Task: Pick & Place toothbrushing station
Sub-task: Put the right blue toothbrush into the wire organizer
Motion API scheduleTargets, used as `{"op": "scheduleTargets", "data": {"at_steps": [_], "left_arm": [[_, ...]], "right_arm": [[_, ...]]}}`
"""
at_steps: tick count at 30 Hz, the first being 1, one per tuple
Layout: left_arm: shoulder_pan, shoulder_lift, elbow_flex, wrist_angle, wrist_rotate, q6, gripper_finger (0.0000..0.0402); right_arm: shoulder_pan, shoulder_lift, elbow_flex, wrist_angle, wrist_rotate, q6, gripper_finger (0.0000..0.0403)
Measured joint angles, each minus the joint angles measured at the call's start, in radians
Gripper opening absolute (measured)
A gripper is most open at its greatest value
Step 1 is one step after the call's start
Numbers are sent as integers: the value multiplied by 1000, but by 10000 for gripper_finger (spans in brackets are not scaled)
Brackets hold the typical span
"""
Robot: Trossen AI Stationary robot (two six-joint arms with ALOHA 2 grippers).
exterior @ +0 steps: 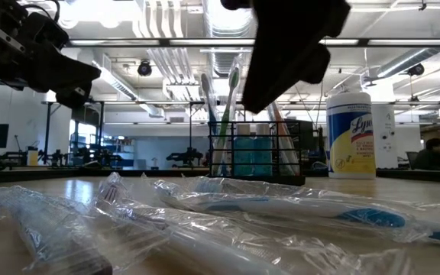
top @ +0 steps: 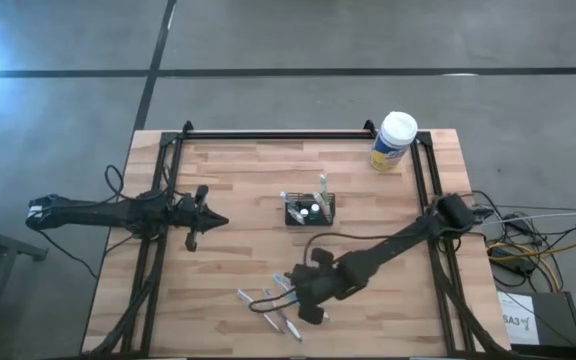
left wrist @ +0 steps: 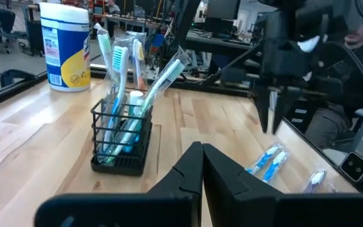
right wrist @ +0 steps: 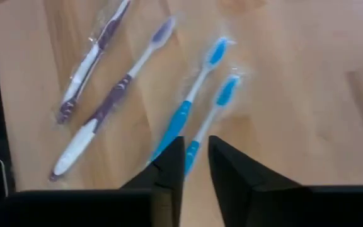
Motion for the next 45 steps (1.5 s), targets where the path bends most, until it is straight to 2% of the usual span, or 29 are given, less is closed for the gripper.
{"op": "scheduleTargets", "data": {"at_steps": [8,19,29,37,41,45], "left_arm": [[0,0,0,1,0,-2,8],[0,0,0,1,0,-18,8],[0,0,0,1,0,-18,8],[0,0,0,1,0,-19,7],[0,0,0,0,0,-20,7],[0,0,0,0,0,-20,7]], "right_arm": [[-42,98,55,-30,-89,39,143],[-55,127,53,-22,-141,76,161],[-55,133,20,4,-137,68,140],[-58,131,-29,58,-137,79,107],[-62,131,-32,58,-142,74,74],[-62,131,-32,59,-138,24,21]]}}
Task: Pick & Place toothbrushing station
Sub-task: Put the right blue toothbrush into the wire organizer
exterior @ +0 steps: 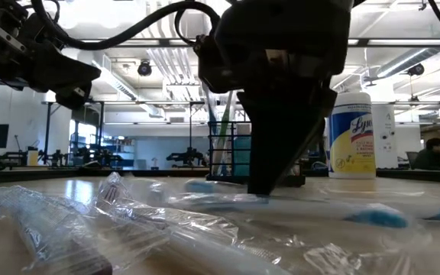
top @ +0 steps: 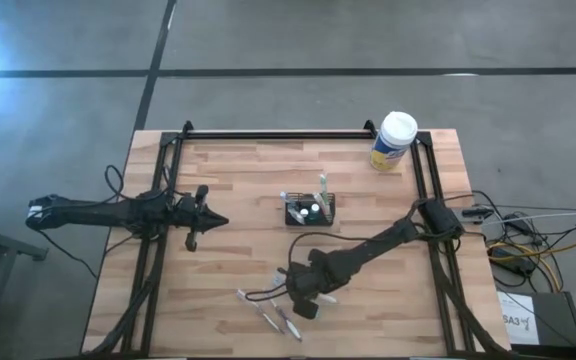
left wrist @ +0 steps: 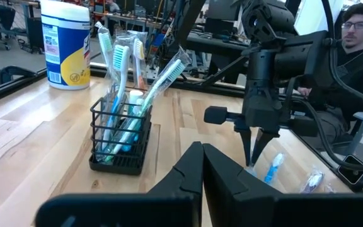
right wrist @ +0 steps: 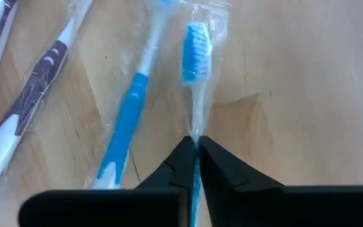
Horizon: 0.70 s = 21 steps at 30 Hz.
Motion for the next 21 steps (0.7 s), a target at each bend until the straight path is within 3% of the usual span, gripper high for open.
{"op": "scheduleTargets", "data": {"at_steps": [4,12,17,21], "left_arm": [[0,0,0,0,0,-1,7],[0,0,0,0,0,-1,7],[0,0,0,0,0,-4,7],[0,0,0,0,0,-11,7]], "right_arm": [[-2,-8,0,-4,15,-20,10],[9,-133,-5,-55,172,-59,8],[47,-339,-94,-77,351,-77,8],[96,-558,-253,47,500,-154,8]]}}
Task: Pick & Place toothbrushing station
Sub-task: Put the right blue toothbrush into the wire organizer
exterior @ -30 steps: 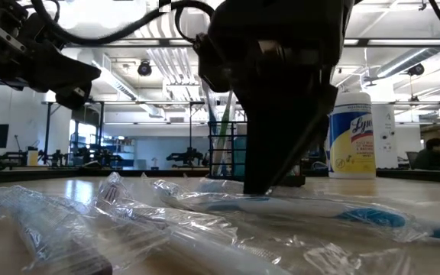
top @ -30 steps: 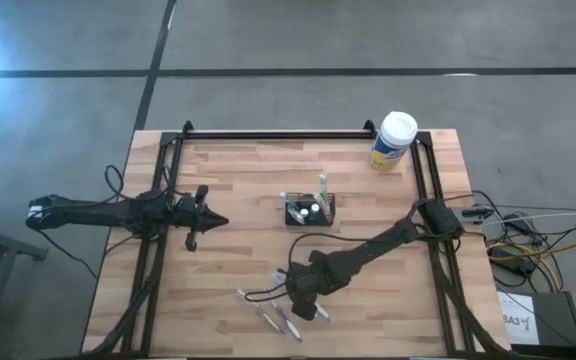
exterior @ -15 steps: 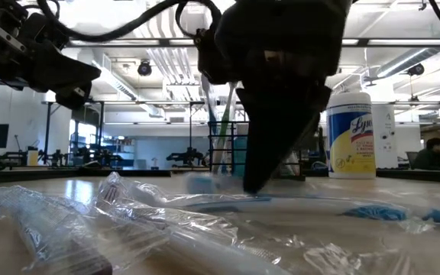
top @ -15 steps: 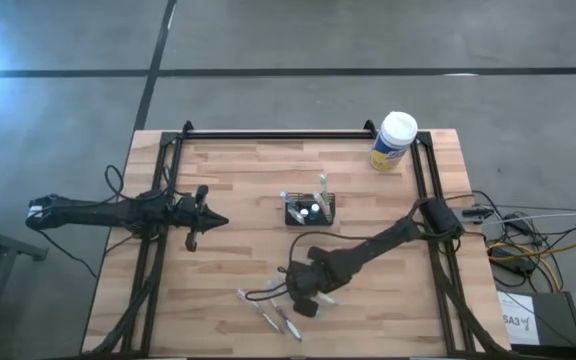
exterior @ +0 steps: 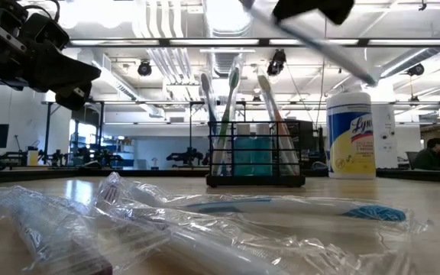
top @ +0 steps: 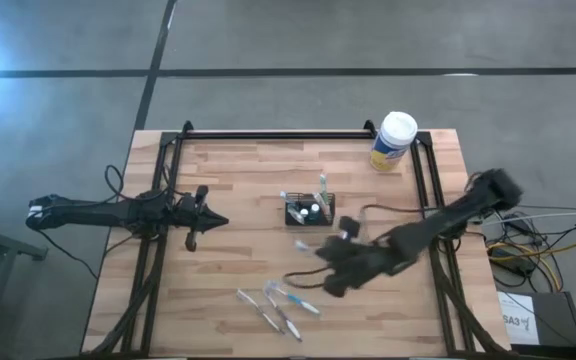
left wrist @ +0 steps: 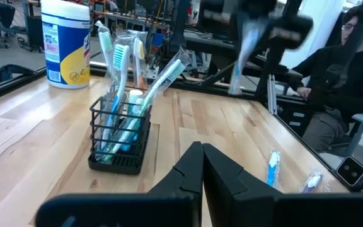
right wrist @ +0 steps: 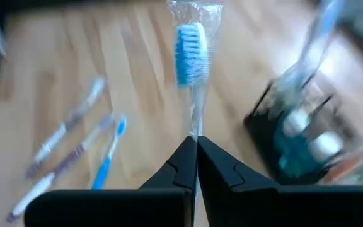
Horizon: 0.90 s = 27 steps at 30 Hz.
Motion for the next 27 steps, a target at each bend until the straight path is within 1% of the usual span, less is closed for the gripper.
{"op": "scheduleTargets", "data": {"at_steps": [2,5,8,12,15,18,21,24,27], "left_arm": [[0,0,0,0,0,0,7],[0,0,0,0,0,0,7],[0,0,0,0,0,0,7],[0,0,0,0,0,0,7],[0,0,0,0,-1,4,7],[0,0,0,6,-20,-13,7],[0,0,0,8,-21,-52,7],[0,0,0,9,-21,-60,7],[0,0,0,9,-30,-58,7]], "right_arm": [[24,-108,-107,119,54,-56,8],[50,-271,-283,335,97,-162,8],[57,-405,-460,554,146,-246,8],[57,-531,-672,834,160,-372,8],[58,-597,-804,1011,160,-450,8],[57,-651,-905,1143,163,-511,8],[57,-694,-985,1239,164,-551,8],[57,-735,-1039,1291,163,-589,8],[57,-784,-1082,1299,163,-634,8]]}}
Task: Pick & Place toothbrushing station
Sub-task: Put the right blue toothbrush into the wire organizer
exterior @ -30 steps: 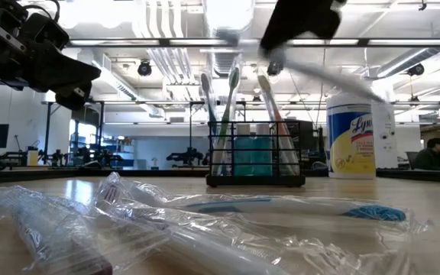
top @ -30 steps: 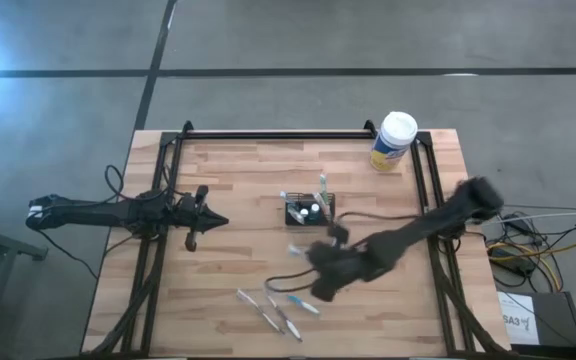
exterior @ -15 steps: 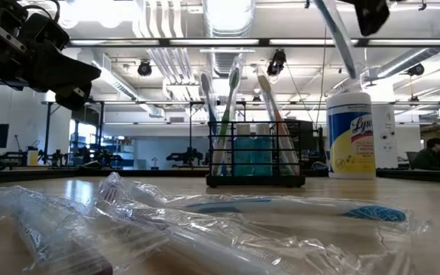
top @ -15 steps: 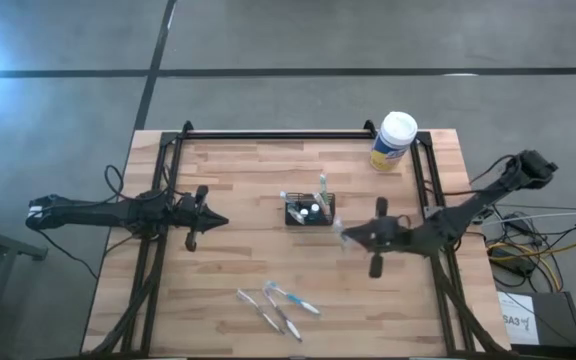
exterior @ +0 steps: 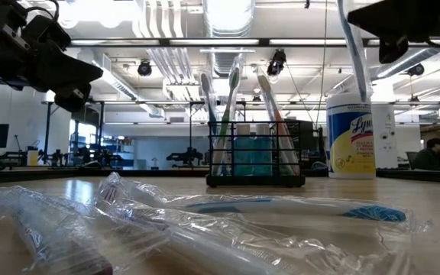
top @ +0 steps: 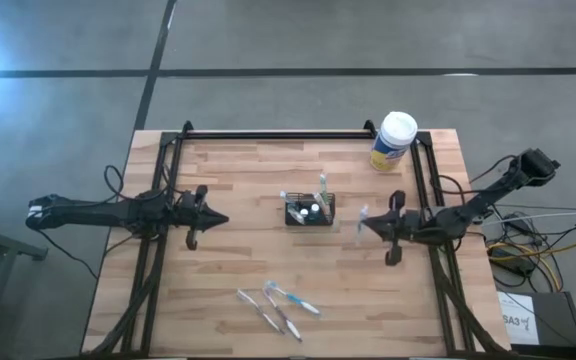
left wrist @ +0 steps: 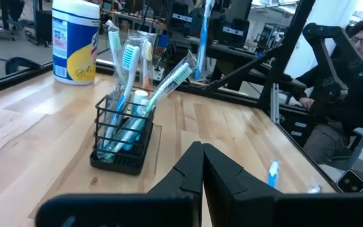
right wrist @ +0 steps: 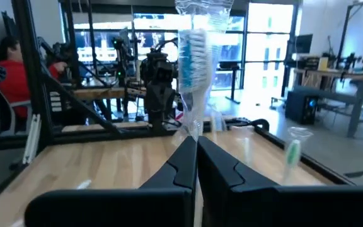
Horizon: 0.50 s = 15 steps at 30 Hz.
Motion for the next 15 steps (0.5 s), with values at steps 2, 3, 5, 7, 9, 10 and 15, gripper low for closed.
{"op": "scheduleTargets", "data": {"at_steps": [2,3,5,7,9,10,15], "left_arm": [[0,0,0,4,-13,0,7],[0,0,0,4,-17,-1,7],[0,0,0,5,-34,-1,7],[0,0,0,9,-59,-1,7],[0,1,0,9,-90,1,7],[0,1,0,8,-103,4,7],[0,1,0,13,-185,6,7]], "right_arm": [[0,-34,-28,3,0,-26,8],[0,-51,-41,18,-1,-43,8],[0,-88,-69,48,-5,-78,8],[0,-126,-90,56,-9,-116,8],[0,-162,-113,70,-10,-159,8],[0,-178,-125,90,-12,-188,8],[-20,-236,-162,247,-83,-391,8]]}}
